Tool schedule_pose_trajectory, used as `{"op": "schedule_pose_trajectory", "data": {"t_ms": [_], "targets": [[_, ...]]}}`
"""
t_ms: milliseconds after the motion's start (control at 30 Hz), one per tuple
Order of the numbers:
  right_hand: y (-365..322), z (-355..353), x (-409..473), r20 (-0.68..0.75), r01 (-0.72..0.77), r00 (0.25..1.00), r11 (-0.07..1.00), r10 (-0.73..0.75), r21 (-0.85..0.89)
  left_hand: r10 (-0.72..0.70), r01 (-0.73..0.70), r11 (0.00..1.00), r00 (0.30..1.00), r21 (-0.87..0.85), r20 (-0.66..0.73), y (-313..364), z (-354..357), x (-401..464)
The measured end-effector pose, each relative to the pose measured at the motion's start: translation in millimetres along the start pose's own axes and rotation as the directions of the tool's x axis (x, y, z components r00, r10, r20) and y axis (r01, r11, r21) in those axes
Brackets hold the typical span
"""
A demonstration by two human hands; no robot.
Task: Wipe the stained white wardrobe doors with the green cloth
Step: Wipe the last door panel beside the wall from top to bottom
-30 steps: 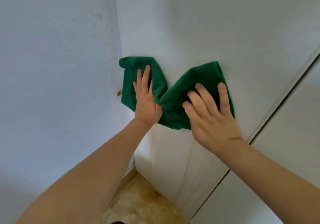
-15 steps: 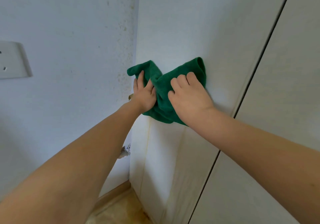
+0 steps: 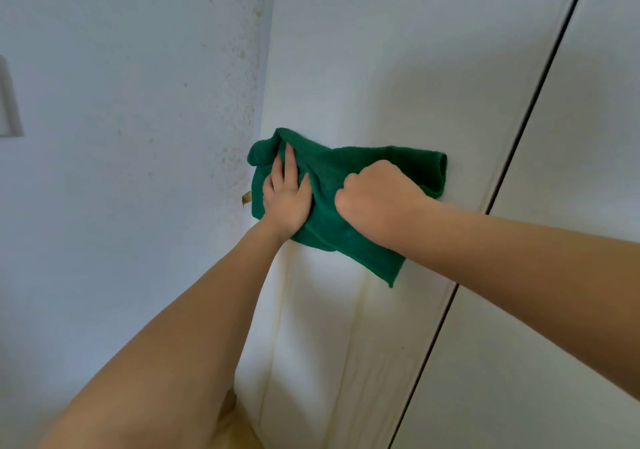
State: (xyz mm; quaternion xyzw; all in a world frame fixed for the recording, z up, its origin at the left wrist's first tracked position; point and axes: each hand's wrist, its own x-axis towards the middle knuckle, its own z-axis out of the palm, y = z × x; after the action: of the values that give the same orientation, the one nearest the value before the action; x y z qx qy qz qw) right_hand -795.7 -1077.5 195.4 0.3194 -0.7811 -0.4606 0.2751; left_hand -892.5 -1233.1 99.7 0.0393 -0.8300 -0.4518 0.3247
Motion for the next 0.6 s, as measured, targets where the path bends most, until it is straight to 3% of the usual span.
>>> {"op": "schedule_pose_trajectory", "data": {"t_ms": [100,233,333,400,467,600], "targets": [[-1,8,6,-0.047,0.077,0.995,0.988,-0.084,-0.134,-0.024,0.026,0.999,0.999,0.042,-0.044,-3,18,0],[3,29,9,-0.302,0.168,0.908,0.913,-0.29,-0.371,0.029,-0.027,0.999,0.995,0.024,-0.094,-12,27,3],[6,48,4,-0.412,0.289,0.796,0.876,-0.444,-0.387,0.042,-0.041,0.999,0.996,0.013,-0.085,-19,28,8],[7,51,3,-0.401,0.377,0.765,0.856,-0.503,-0.355,0.047,-0.044,0.998,0.997,0.039,-0.061,-16,24,7],[6,55,3,-0.367,0.363,0.805,0.876,-0.466,-0.317,0.041,-0.041,0.999,0.999,0.007,-0.033,-12,17,4],[1,58,-7,-0.203,0.088,0.974,0.993,-0.101,-0.074,0.048,-0.047,0.999,0.998,-0.021,0.036,-10,8,-1]]}}
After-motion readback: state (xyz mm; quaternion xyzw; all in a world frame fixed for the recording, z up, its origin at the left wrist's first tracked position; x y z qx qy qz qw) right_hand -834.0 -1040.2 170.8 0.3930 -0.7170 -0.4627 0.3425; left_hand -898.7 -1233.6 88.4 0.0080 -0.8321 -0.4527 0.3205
